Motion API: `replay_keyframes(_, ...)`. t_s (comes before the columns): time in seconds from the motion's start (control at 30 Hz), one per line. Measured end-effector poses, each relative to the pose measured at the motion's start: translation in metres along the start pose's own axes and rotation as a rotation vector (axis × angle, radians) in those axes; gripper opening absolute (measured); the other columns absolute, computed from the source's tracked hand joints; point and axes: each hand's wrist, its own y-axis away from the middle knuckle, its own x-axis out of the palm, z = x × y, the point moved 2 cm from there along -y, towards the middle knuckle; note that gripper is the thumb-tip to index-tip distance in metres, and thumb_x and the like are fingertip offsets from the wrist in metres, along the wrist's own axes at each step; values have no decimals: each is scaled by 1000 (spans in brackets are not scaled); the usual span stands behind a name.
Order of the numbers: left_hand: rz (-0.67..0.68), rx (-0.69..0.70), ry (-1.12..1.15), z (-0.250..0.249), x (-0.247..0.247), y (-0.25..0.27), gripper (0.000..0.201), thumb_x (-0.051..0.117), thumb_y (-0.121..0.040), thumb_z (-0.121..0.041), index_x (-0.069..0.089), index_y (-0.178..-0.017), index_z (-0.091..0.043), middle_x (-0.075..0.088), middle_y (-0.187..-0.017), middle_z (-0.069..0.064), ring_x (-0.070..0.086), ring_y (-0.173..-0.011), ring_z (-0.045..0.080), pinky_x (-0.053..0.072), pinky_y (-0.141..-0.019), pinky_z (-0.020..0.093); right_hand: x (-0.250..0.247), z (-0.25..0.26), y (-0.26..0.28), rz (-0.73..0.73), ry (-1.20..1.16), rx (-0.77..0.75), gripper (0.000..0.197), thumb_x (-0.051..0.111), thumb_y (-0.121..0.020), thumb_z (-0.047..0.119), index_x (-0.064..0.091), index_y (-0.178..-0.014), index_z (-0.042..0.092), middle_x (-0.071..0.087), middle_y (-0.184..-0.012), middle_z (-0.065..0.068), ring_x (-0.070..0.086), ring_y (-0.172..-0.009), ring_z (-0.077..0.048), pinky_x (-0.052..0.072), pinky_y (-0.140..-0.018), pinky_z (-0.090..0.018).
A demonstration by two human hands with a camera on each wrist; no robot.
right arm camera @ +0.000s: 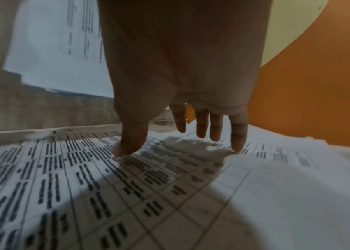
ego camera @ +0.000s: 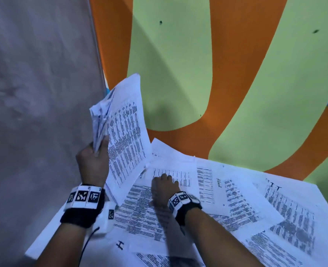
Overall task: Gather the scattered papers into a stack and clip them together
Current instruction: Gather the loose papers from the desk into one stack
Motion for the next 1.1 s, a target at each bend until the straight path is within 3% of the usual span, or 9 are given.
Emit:
replay_keyframes(0.13, 7, -12, -21, 2, -5, -7, 35, 63, -89, -26, 56, -65, -1, 49, -59, 14, 40, -59, 16, 30, -50, 26, 1, 1, -14, 67, -110, 3, 74, 81, -65, 36, 37, -125, 32, 38, -139, -13, 34, -133, -33, 28, -104, -60)
replay_keyframes(0.23, -36, -11, -34, 6, -8, -12, 29, 63, -89, -24, 57, -67, -6, 51, -60, 13, 40, -55, 13, 30, -44, 19, -6, 2, -21, 83, -146, 34, 26, 60, -82, 25, 41, -97, 36, 57, -94, -8, 55, -116, -30, 32, -105, -55)
replay_keyframes(0.3, -73, -27, -11, 8, -8, -15, 29, 64, -88, -24, 56, -67, -6, 49, -59, 11, 39, -54, 8, 28, -43, 12, -14, -1, -16, 10, -149, 9, 3, 58, -80, 20, 56, -80, 21, 54, -78, -4, 66, -95, -30, 48, -88, -44)
replay_keyframes(0.37, -110, -27, -1, 10, -10, -20, 31, 64, -88, -24, 55, -66, -5, 47, -52, 6, 36, -46, 2, 26, -44, 9, -24, -21, -4, -40, -216, 55, 15, 64, -76, 20, 53, -68, 13, 56, -75, -7, 65, -78, -27, 49, -68, -32)
replay_keyframes(0.53, -185, -21, -7, 11, -15, -30, 29, 63, -89, -24, 60, -72, 0, 51, -65, 11, 36, -55, 2, 29, -46, 16, -41, -108, 37, -118, -458, 413, 42, 67, -82, 31, 45, -53, 10, 49, -55, -4, 54, -63, -23, 36, -57, -24)
replay_keyframes(0.63, -162, -6, -19, 13, -12, -30, 27, 62, -90, -23, 55, -70, -5, 49, -64, 11, 34, -48, 2, 26, -44, 7, -32, -124, 57, -176, -577, 521, 39, 67, -83, 31, 48, -57, 10, 52, -56, -2, 55, -58, -20, 36, -45, -21)
replay_keyframes(0.8, -108, -15, -29, 20, -6, -19, 34, 61, -90, -26, 59, -70, 1, 48, -62, 10, 41, -39, -5, 24, -43, 6, 2, -107, 55, -111, -548, 553, 40, 73, -76, 37, 53, -95, 7, 63, -103, -15, 64, -94, -28, 54, -71, -32)
replay_keyframes(0.97, -86, 6, -8, 19, -9, -9, 34, 62, -90, -25, 59, -70, 2, 50, -62, 12, 43, -39, -12, 26, -43, 6, 5, -98, 61, -227, -675, 580, 32, 67, -80, 7, 43, -102, 3, 60, -104, -17, 63, -95, -33, 56, -76, -37)
replay_keyframes(1.1, -69, -1, -24, 26, -17, -8, 39, 62, -89, -35, 55, -67, -3, 48, -60, 12, 43, -56, 12, 24, -42, 14, -23, -126, 76, -170, -631, 448, 21, 67, -80, 14, 56, -92, 1, 63, -90, -15, 60, -75, -24, 43, -47, -22)
